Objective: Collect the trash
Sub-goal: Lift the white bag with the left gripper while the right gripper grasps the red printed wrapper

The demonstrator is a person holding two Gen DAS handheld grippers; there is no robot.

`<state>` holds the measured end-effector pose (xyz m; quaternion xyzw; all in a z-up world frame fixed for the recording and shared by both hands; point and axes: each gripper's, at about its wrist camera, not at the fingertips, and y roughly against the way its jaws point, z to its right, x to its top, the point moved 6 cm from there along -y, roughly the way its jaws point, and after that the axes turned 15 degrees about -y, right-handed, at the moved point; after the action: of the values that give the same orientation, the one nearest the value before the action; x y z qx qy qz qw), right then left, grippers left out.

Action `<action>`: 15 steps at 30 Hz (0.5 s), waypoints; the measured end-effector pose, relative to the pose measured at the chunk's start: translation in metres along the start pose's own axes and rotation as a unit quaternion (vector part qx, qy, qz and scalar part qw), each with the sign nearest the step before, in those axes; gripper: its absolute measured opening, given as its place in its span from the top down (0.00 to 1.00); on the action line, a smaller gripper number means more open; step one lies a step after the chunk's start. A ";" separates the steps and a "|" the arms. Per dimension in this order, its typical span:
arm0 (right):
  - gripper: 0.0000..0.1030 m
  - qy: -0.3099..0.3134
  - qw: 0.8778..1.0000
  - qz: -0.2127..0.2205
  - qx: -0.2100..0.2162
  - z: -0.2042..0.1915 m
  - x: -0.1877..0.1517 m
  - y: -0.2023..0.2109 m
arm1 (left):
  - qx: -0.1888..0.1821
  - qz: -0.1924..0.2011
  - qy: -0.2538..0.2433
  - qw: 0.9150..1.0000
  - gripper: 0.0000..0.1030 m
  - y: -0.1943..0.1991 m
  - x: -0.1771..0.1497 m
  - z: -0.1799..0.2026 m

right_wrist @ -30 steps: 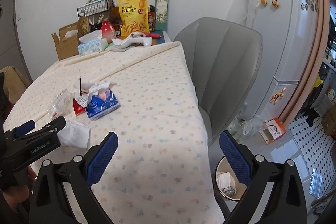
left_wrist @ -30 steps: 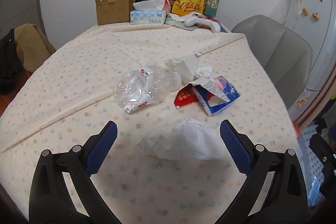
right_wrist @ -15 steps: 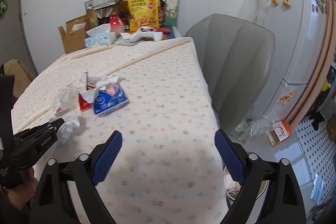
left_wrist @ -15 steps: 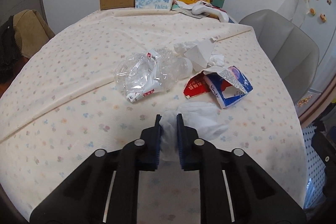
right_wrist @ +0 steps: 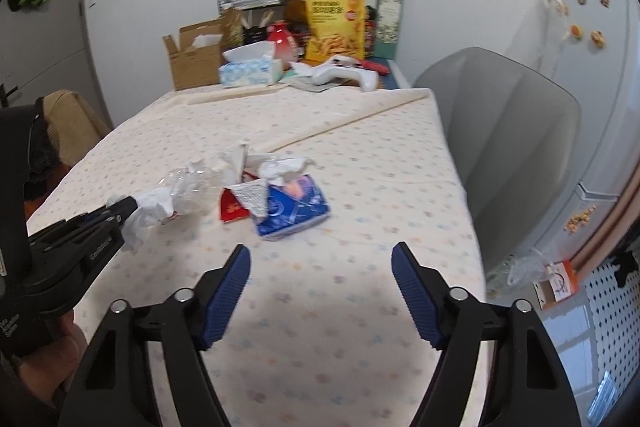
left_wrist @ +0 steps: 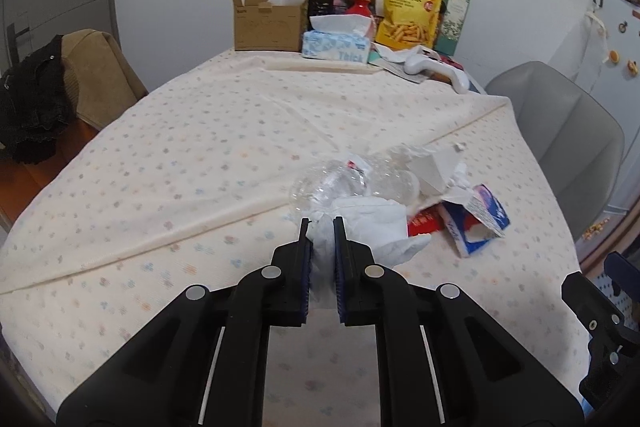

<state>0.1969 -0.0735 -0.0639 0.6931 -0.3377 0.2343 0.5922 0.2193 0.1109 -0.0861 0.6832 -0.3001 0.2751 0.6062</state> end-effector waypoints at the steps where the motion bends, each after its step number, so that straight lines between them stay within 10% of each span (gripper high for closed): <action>1: 0.37 0.002 1.000 -0.003 0.003 -0.003 0.000 -0.002 | 0.002 0.000 0.002 1.000 0.90 -0.001 0.001 -0.002; 15: 0.47 0.028 0.999 -0.033 0.022 -0.038 0.007 -0.045 | 0.020 -0.018 0.010 1.000 0.90 -0.031 -0.002 -0.016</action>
<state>0.2378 -0.0348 -0.0813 0.7096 -0.2933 0.2412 0.5936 0.2409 0.1295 -0.1065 0.6979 -0.2761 0.2763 0.6003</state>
